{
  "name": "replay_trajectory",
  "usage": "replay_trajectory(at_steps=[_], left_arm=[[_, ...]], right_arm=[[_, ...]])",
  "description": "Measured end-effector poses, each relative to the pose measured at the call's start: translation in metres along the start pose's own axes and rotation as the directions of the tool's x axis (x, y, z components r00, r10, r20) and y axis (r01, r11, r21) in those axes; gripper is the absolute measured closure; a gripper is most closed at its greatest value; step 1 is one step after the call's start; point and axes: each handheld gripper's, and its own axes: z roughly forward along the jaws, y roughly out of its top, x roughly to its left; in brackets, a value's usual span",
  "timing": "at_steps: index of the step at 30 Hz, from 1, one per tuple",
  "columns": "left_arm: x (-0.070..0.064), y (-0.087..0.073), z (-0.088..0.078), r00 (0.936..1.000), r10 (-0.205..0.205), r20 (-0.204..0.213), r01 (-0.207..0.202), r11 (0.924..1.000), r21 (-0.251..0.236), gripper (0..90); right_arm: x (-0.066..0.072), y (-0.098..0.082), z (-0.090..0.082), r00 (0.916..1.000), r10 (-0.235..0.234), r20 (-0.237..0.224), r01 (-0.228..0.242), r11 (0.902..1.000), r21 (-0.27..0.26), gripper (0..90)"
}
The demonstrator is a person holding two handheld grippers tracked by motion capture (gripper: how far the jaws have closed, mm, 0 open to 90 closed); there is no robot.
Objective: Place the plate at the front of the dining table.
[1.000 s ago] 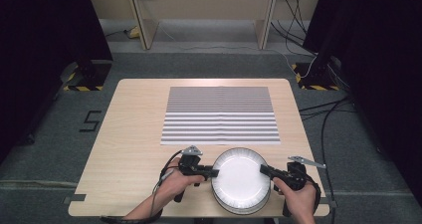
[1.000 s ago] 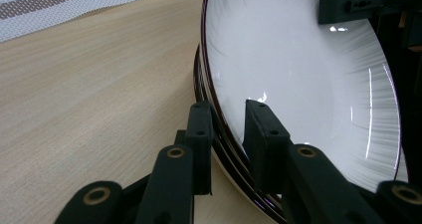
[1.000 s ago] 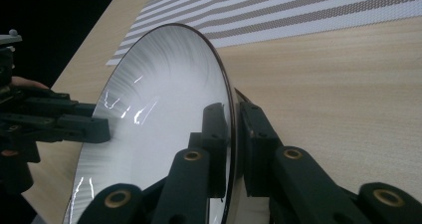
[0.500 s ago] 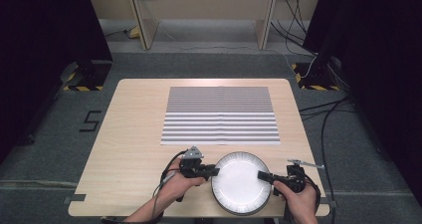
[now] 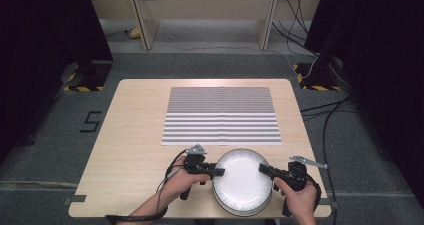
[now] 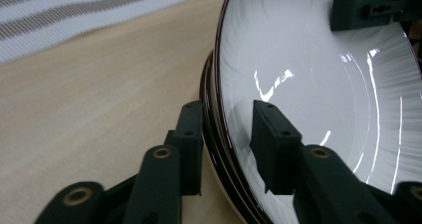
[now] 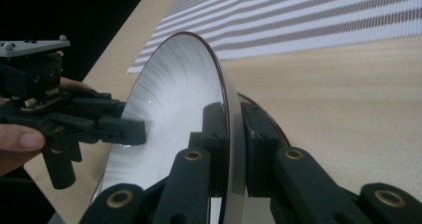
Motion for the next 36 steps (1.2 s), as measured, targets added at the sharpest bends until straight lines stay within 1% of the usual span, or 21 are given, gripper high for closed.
replay_trajectory(at_steps=[2, 4, 8, 9, 11, 12, 13, 16, 17, 18, 20, 23, 25, 27, 28, 29, 31, 32, 34, 35, 36], left_arm=[[0.0003, 0.0032, -0.0006, 1.0000, 0.006, 0.000, -0.006, 0.9999, -0.013, 73.2], [0.0010, 0.0046, -0.0005, 0.9999, 0.010, 0.003, -0.010, 0.9998, -0.014, 75.1], [0.0036, 0.0050, -0.0047, 0.9998, -0.016, 0.012, 0.017, 0.9989, -0.045, 80.5], [0.0034, 0.0055, -0.0058, 0.9995, -0.027, 0.015, 0.028, 0.9986, -0.045, 82.2], [0.0035, 0.0059, -0.0063, 0.9993, -0.033, 0.015, 0.033, 0.9983, -0.047, 82.9], [0.0045, 0.0058, -0.0062, 0.9986, -0.048, 0.024, 0.049, 0.9975, -0.051, 83.2], [0.0045, 0.0058, -0.0062, 0.9986, -0.048, 0.024, 0.049, 0.9975, -0.051, 83.7], [0.0046, 0.0072, -0.0068, 0.9987, -0.047, 0.019, 0.048, 0.9965, -0.068, 84.0], [0.0048, 0.0072, -0.0069, 0.9984, -0.053, 0.021, 0.054, 0.9962, -0.067, 84.2], [0.0055, 0.0067, -0.0069, 0.9976, -0.064, 0.024, 0.066, 0.9952, -0.073, 84.3], [0.0082, 0.0049, -0.0058, 0.9949, -0.094, 0.038, 0.097, 0.9911, -0.091, 84.0], [0.0091, 0.0042, -0.0035, 0.9950, -0.090, 0.041, 0.094, 0.9915, -0.090, 82.6], [0.0091, 0.0040, 0.0016, 0.9956, -0.081, 0.048, 0.085, 0.9930, -0.083, 80.4], [0.0101, 0.0049, 0.0028, 0.9938, -0.096, 0.057, 0.100, 0.9915, -0.083, 79.7], [0.0100, 0.0056, 0.0029, 0.9945, -0.090, 0.054, 0.094, 0.9923, -0.081, 79.6], [0.0096, 0.0061, 0.0028, 0.9951, -0.085, 0.051, 0.089, 0.9929, -0.079, 79.5], [0.0093, 0.0075, 0.0010, 0.9948, -0.088, 0.050, 0.091, 0.9942, -0.058, 80.7], [0.0097, 0.0077, -0.0001, 0.9939, -0.096, 0.054, 0.099, 0.9933, -0.059, 81.7], [0.0099, 0.0088, -0.0036, 0.9940, -0.095, 0.055, 0.098, 0.9930, -0.065, 83.1], [0.0092, 0.0094, -0.0053, 0.9949, -0.087, 0.050, 0.091, 0.9931, -0.075, 83.6], [0.0078, 0.0101, -0.0069, 0.9967, -0.070, 0.042, 0.073, 0.9940, -0.082, 83.8]], right_arm=[[0.0007, 0.0016, 0.0011, 0.9999, -0.014, 0.003, 0.014, 0.9998, -0.012, 82.3], [0.0014, 0.0022, 0.0021, 0.9999, -0.012, 0.007, 0.012, 0.9996, -0.026, 82.3], [0.0017, 0.0019, 0.0019, 0.9997, -0.021, 0.010, 0.022, 0.9992, -0.035, 82.4], [0.0018, 0.0016, 0.0016, 0.9997, -0.023, 0.007, 0.023, 0.9991, -0.035, 82.3], [0.0029, 0.0011, 0.0010, 0.9993, -0.037, 0.005, 0.037, 0.9984, -0.043, 82.2], [0.0034, 0.0012, 0.0009, 0.9992, -0.039, 0.007, 0.039, 0.9983, -0.044, 82.2], [0.0034, 0.0012, 0.0009, 0.9992, -0.039, 0.007, 0.039, 0.9983, -0.044, 82.2], [0.0032, 0.0019, 0.0011, 0.9994, -0.035, 0.003, 0.035, 0.9982, -0.050, 82.0], [0.0035, 0.0022, 0.0010, 0.9995, -0.032, 0.004, 0.032, 0.9982, -0.050, 81.9], [0.0035, 0.0026, 0.0009, 0.9996, -0.030, 0.003, 0.030, 0.9980, -0.056, 81.4], [0.0045, 0.0039, 0.0003, 1.0000, 0.000, -0.006, -0.001, 0.9989, -0.047, 81.2], [0.0040, 0.0053, 0.0014, 1.0000, 0.005, 0.008, -0.005, 0.9995, -0.031, 82.0], [0.0034, 0.0066, 0.0022, 0.9999, 0.005, 0.010, -0.005, 0.9995, -0.030, 81.9], [0.0043, 0.0082, 0.0020, 0.9999, -0.002, 0.011, 0.002, 0.9994, -0.036, 81.7], [0.0052, 0.0090, 0.0020, 0.9999, -0.003, 0.012, 0.004, 0.9992, -0.039, 81.7], [0.0056, 0.0097, 0.0021, 0.9999, -0.005, 0.013, 0.006, 0.9991, -0.043, 81.5], [0.0059, 0.0104, 0.0027, 0.9997, -0.017, 0.016, 0.017, 0.9987, -0.048, 81.4], [0.0054, 0.0104, 0.0033, 0.9995, -0.025, 0.018, 0.026, 0.9984, -0.049, 81.3], [0.0058, 0.0101, 0.0045, 0.9991, -0.035, 0.024, 0.036, 0.9983, -0.046, 81.4], [0.0057, 0.0102, 0.0048, 0.9991, -0.038, 0.018, 0.039, 0.9980, -0.049, 81.3], [0.0059, 0.0107, 0.0049, 0.9990, -0.043, 0.011, 0.044, 0.9980, -0.046, 81.2]])
